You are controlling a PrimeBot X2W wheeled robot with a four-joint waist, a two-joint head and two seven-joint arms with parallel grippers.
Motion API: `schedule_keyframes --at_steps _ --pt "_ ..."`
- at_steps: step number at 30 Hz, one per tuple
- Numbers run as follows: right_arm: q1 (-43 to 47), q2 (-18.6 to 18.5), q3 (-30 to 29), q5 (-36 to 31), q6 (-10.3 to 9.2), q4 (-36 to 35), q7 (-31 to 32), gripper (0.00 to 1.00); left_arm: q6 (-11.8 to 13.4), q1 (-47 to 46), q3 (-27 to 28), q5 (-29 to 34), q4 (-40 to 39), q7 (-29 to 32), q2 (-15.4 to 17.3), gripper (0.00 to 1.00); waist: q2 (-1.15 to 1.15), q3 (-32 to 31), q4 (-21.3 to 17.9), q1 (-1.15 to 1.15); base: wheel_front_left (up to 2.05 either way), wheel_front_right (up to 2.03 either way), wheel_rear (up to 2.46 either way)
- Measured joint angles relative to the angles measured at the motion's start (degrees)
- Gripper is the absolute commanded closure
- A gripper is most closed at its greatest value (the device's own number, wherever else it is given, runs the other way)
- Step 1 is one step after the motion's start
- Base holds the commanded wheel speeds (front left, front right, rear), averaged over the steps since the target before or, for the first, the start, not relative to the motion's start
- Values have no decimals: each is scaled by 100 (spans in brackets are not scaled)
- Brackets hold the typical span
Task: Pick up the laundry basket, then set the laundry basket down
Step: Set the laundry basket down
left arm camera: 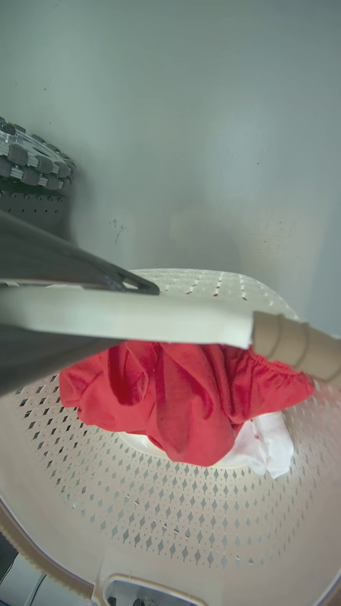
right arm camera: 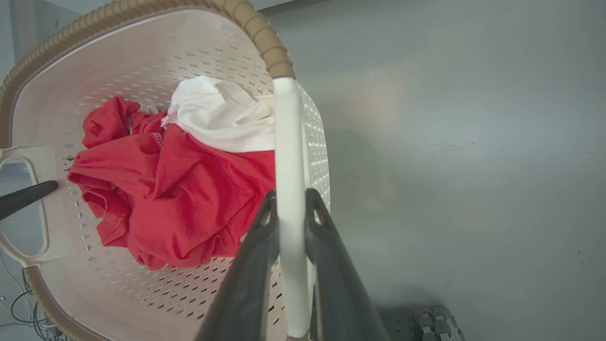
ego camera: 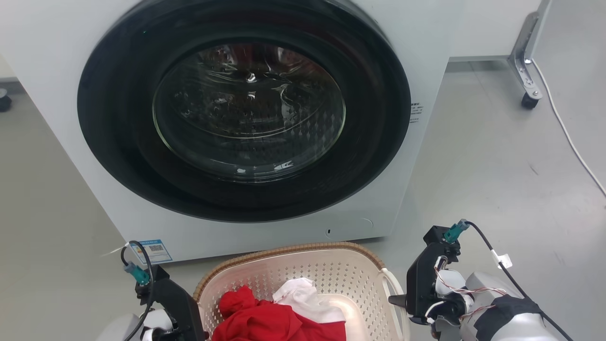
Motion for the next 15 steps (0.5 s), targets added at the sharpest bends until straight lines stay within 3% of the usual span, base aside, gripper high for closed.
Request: schedule_keyframes --at_steps 15 --pt "-1 -34 127 55 -1 -160 -505 100 0 -7 -204 119 -257 -545 37 100 0 605 -27 1 0 0 0"
